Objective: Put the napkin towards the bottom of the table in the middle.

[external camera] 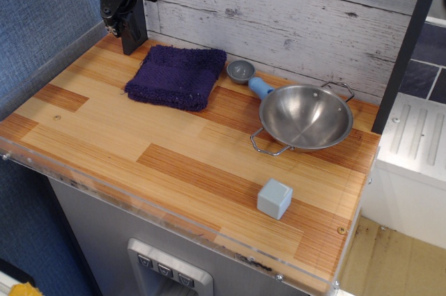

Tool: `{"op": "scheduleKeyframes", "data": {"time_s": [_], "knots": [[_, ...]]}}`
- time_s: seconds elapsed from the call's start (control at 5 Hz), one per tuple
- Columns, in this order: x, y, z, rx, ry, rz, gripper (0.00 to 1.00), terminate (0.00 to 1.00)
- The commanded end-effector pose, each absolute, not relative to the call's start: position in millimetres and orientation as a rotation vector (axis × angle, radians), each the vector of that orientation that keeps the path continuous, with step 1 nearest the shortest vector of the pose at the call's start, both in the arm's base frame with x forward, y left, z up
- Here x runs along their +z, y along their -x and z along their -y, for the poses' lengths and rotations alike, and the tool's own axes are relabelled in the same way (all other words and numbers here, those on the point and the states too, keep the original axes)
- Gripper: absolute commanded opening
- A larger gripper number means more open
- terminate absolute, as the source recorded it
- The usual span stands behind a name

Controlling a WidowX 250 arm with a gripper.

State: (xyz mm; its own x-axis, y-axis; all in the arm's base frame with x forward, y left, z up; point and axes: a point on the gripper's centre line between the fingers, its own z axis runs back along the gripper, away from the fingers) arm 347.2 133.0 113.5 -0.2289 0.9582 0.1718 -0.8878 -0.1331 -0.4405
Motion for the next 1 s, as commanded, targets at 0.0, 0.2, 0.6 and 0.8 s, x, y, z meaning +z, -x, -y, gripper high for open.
{"op": "scheduleKeyframes", "data": {"time_s": [0.0,0.2,0.6,0.8], "knots": [[113,-347,-133,1.724,0.175,0.533,1.0,0.0],[115,-344,-139,1.644,0.14,0.541,1.0,0.0],[119,-343,-145,1.359,0.043,0.529,1.0,0.0],[125,-344,-151,1.093,0.002,0.476,1.0,0.0]]}}
